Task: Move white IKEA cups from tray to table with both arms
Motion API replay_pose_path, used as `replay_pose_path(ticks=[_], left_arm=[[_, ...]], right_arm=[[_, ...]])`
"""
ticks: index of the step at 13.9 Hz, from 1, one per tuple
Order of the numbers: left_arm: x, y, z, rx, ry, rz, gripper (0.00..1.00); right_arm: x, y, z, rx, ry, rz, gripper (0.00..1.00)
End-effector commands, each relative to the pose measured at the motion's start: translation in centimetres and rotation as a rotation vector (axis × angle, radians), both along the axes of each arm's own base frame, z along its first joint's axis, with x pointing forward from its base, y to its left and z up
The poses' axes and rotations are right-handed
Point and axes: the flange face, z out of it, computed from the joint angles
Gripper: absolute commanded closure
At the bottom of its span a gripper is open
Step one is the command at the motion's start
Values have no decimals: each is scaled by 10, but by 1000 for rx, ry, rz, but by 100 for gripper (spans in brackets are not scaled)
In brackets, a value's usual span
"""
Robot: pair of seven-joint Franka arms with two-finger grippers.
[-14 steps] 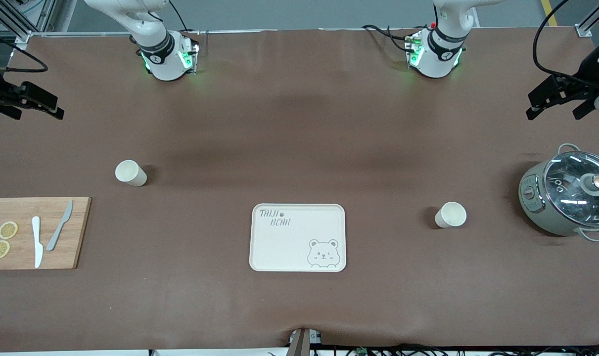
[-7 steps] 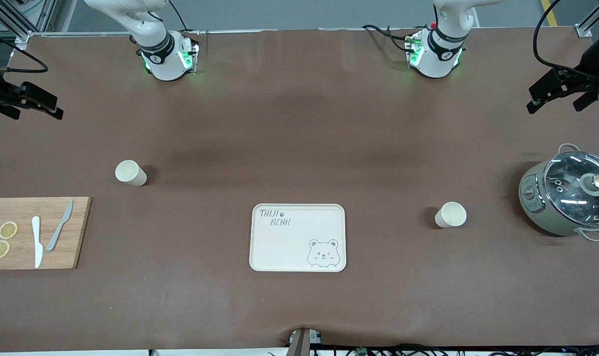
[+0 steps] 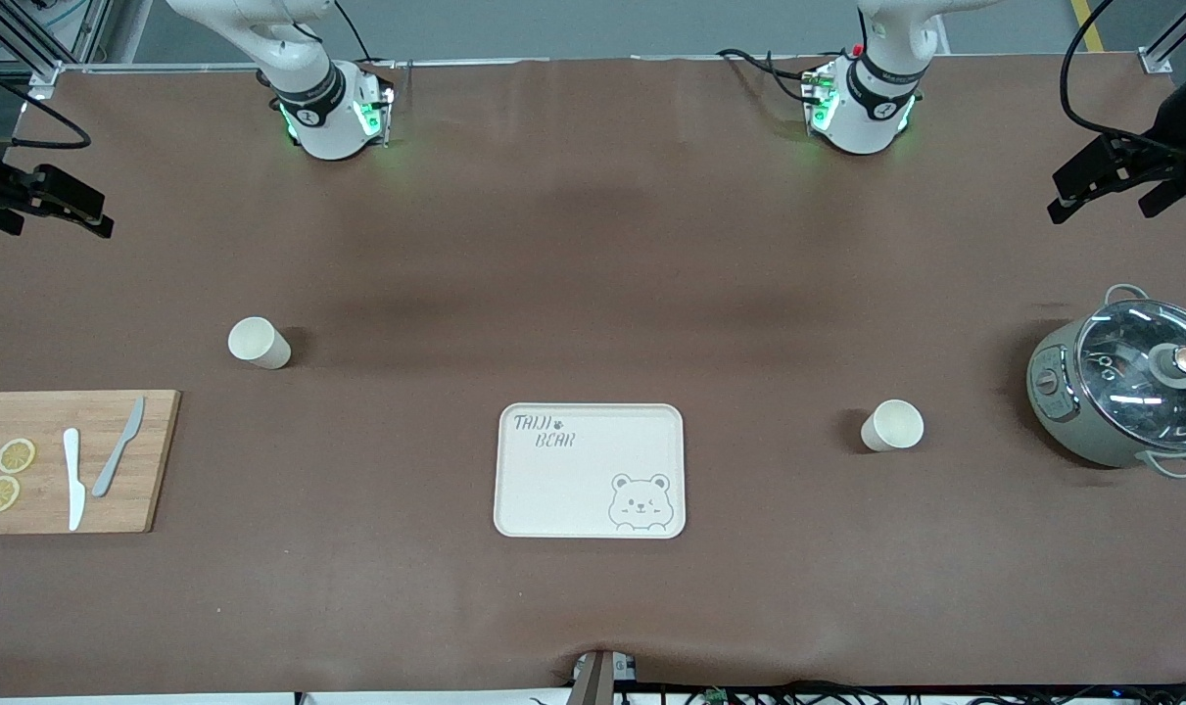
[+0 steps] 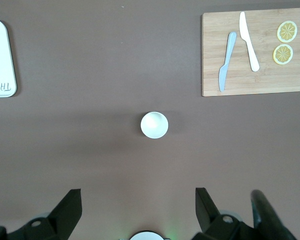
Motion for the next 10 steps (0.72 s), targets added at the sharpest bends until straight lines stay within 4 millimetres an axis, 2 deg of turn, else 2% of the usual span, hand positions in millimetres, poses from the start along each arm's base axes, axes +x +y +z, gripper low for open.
replay_pose_path(ticks=[1, 7, 8, 10], left_arm=[[2, 2, 9, 20, -11, -6, 0], [6, -3, 5, 17, -3, -20, 0], [6, -6, 15, 5, -22, -12, 0], [5, -7, 16, 7, -15, -13, 0]], right_arm=[[-6, -2, 0, -10, 15, -1, 0], [-6, 0, 1, -10, 15, 2, 0], [-6, 0, 0, -8, 18, 1, 0], [-6, -1, 0, -8, 18, -1, 0]])
